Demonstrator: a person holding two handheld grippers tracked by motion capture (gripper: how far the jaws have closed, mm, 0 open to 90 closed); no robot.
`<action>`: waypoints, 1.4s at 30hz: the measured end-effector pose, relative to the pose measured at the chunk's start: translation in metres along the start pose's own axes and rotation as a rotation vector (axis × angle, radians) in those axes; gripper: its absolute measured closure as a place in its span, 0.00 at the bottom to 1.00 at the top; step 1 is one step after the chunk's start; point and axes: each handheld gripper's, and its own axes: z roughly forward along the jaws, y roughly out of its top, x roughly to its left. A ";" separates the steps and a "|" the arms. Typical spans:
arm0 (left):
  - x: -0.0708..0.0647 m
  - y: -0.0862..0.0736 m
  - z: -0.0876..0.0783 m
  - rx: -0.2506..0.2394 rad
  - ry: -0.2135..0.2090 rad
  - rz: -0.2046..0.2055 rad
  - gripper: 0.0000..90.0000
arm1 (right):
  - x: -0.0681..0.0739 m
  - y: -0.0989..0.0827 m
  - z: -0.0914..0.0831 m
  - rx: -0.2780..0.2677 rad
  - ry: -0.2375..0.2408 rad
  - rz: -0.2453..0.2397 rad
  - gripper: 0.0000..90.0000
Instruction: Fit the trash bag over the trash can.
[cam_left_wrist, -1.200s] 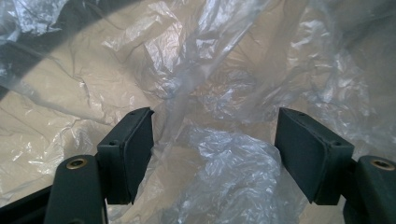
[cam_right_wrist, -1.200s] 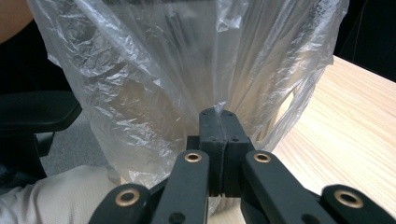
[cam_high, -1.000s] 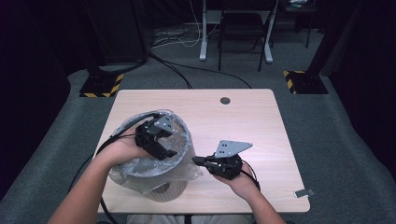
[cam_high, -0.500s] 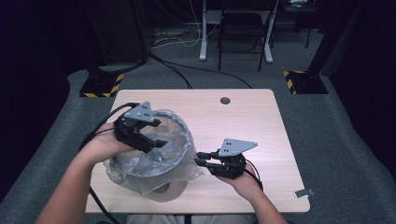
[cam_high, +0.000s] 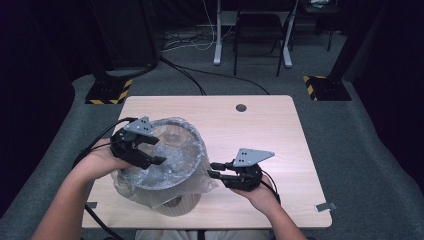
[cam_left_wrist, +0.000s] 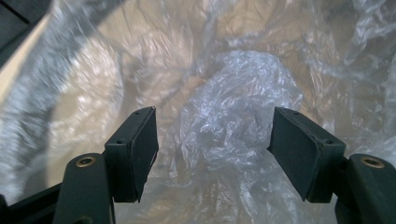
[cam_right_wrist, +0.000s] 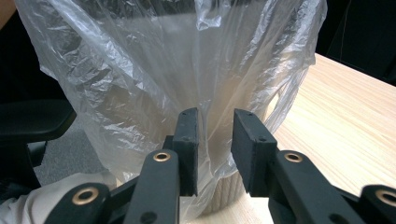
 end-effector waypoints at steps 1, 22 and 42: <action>0.001 -0.003 0.001 0.005 -0.014 -0.009 0.35 | 0.000 0.000 0.000 -0.002 0.001 0.002 0.79; -0.006 -0.009 -0.001 0.035 -0.034 0.016 0.37 | -0.001 0.000 0.001 -0.001 -0.001 0.006 0.76; -0.021 -0.005 -0.025 -0.161 -0.071 0.034 0.32 | 0.000 0.001 0.003 -0.002 -0.004 0.002 0.75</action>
